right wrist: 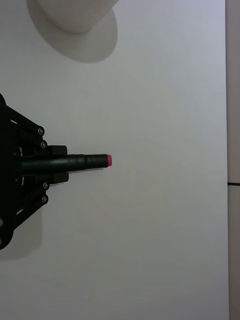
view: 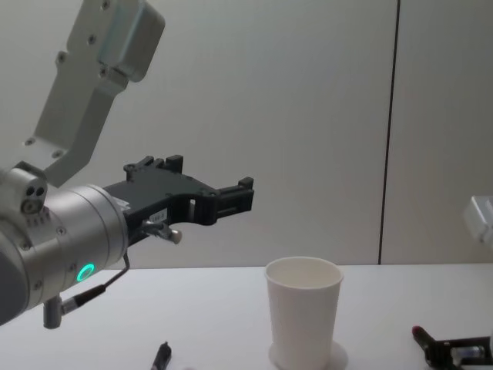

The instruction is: Place the pen into the pen holder.

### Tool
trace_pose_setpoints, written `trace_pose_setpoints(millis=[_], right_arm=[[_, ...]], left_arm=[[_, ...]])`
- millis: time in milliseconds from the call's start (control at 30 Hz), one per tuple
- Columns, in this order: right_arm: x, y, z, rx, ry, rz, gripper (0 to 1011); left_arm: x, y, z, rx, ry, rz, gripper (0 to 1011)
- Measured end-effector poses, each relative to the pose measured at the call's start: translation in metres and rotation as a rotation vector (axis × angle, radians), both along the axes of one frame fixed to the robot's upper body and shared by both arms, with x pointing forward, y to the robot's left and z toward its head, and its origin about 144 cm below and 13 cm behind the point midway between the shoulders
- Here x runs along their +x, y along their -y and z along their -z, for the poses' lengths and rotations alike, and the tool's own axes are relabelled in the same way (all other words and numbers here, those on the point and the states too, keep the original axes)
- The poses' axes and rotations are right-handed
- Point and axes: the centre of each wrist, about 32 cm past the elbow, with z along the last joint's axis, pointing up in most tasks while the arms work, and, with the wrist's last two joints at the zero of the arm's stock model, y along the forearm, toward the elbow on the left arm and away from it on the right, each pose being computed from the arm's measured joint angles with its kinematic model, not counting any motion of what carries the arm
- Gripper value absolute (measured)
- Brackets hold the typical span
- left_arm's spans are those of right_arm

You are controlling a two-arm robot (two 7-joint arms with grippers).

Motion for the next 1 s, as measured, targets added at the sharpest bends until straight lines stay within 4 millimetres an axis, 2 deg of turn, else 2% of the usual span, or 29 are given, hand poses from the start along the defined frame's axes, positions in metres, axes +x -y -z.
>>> trace_pose_setpoints(millis=[467,1000], right_arm=[[-0.006,0.003,-0.010,0.012,0.142,-0.021,180],[-0.016,0.006,-0.021,0.050,0.391,-0.080,180]], left_arm=[[0.000,0.000,0.000,0.000,0.000,0.000,1000],[0.000,0.000,0.000,0.000,0.000,0.000,1000]])
